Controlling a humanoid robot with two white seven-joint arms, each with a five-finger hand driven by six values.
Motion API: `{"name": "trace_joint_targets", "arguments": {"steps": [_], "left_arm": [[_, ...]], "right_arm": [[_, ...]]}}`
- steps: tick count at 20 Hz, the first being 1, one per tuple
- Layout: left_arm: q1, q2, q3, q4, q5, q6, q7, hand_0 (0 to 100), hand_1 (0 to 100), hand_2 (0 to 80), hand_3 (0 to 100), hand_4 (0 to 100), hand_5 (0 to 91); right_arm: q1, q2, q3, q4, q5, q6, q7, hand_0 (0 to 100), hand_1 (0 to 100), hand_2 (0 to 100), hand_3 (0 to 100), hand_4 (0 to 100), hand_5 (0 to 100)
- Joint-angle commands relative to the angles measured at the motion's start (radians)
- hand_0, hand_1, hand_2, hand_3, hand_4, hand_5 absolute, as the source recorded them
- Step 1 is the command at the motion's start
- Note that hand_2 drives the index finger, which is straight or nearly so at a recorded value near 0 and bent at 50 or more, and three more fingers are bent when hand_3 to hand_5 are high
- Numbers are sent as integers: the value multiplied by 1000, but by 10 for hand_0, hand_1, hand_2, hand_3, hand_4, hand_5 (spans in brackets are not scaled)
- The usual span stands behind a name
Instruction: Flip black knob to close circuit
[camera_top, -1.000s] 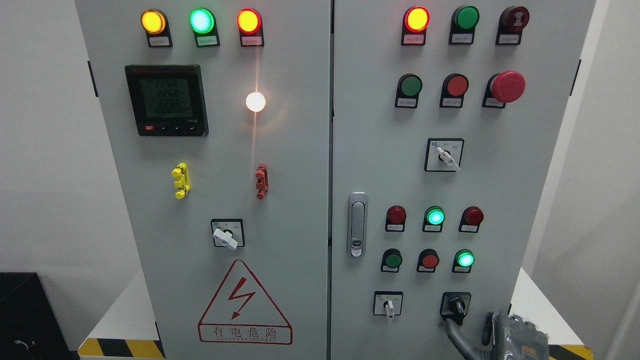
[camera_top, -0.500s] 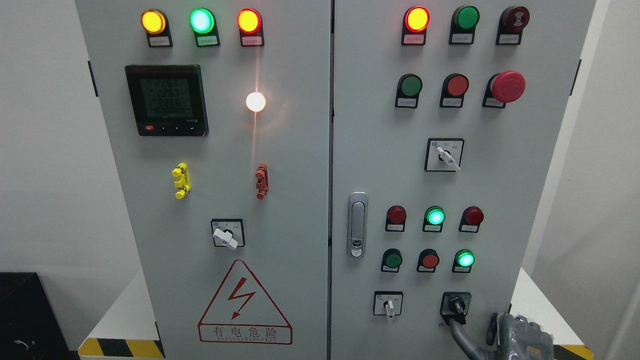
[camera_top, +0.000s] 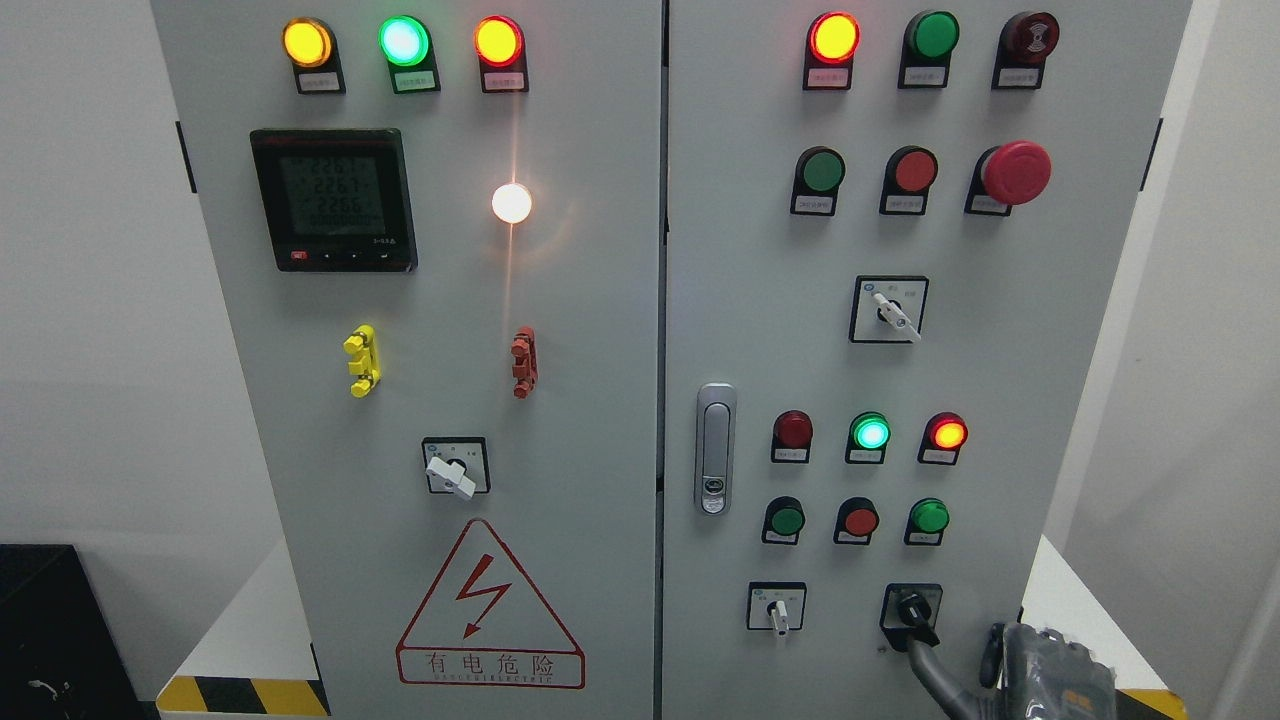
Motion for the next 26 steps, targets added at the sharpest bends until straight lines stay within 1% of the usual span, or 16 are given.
{"name": "trace_joint_targets", "arguments": {"steps": [1,10,19,26], "left_arm": [[23,0,0,-29,0,1,0,120,556,0,0,0,0],[23,0,0,-29,0,1,0,120,556,0,0,0,0],[21,0,0,-29,0,1,0,120,556,0,0,0,0],[21,0,0,-29,0,1,0,120,556,0,0,0,0]], "right_arm": [[-5,-2,-22,-7,-4,0,2,0,47,829,1000,903,1000],[-7,-2,-21,-13,-6,0,2,0,44,827,1000,905,1000],[2,-5,-4,-25,-27,-6,3,0,43,828,1000,903,1000],[9,-6,42,-30,-27,-8,5,0,43,827,1000,903,1000]]}}
